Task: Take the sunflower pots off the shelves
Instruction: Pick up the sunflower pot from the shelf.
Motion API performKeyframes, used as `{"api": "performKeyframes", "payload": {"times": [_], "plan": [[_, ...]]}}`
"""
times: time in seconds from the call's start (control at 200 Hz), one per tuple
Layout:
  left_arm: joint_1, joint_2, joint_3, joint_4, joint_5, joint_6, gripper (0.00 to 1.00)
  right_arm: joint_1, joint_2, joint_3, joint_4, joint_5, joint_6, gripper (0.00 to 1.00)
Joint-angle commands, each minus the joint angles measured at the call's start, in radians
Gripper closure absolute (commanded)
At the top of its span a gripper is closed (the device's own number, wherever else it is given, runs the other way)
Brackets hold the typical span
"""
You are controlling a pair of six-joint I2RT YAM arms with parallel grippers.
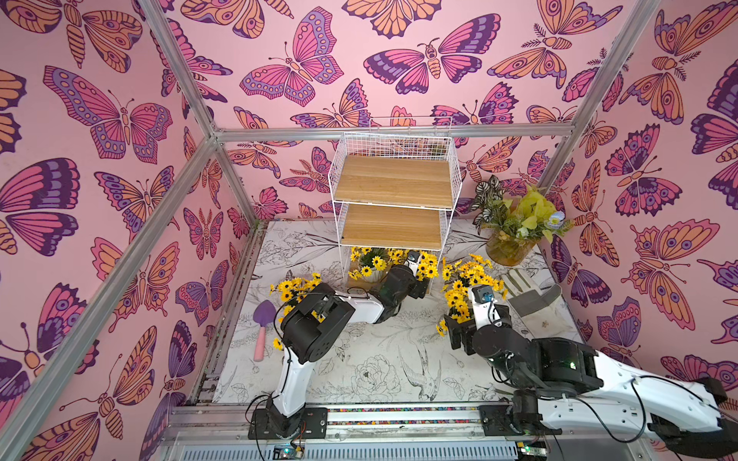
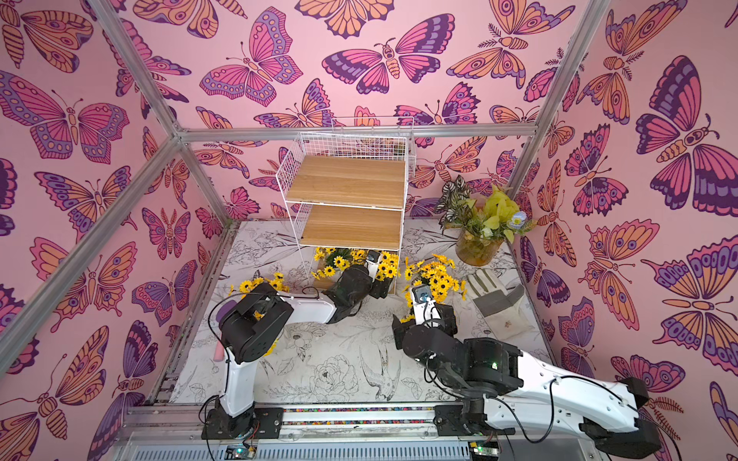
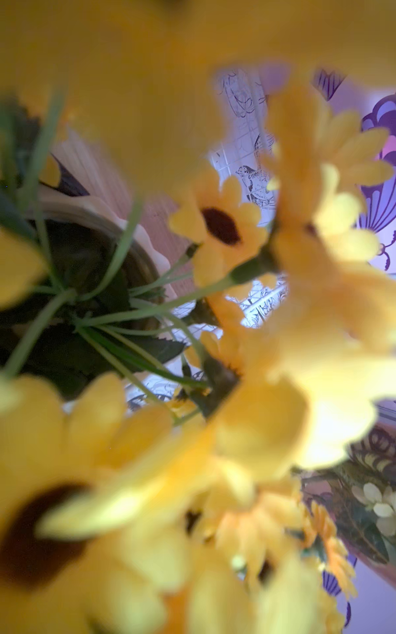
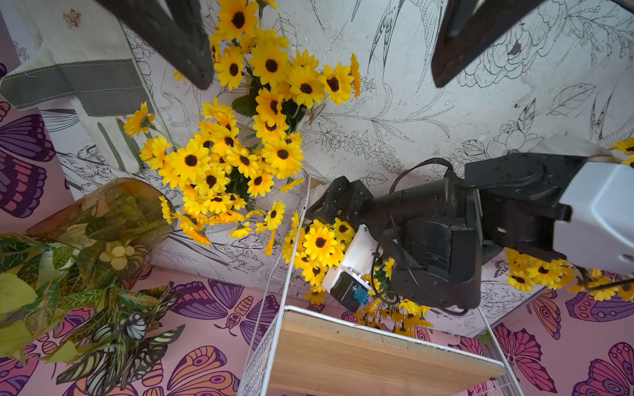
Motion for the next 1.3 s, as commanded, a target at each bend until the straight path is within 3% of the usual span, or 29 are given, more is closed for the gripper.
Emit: {"api": "performKeyframes", "payload": {"times": [0.0,0.366,0.721,1.297], "plan": [[-0.021,-0.037,-0.062,0.061,0.007,0.003,0.43,-0.004,-0.007,-0.014,0.003,0.017,0.008,0.01],[-0.066,-0.151,-0.266,0.23,-0.038,0.044,0.45,-0.019,-0.003,-0.022,0.018,0.028,-0.02,0.01],[-0.104,-0.219,-0.432,0.396,0.019,0.059,0.47,-0.033,0.021,-0.021,0.043,0.026,-0.03,0.01],[-0.231,-0.466,-0.589,0.385,0.052,0.089,0.49,-0.053,-0.012,-0.007,0.013,0.098,-0.036,0.01]]}}
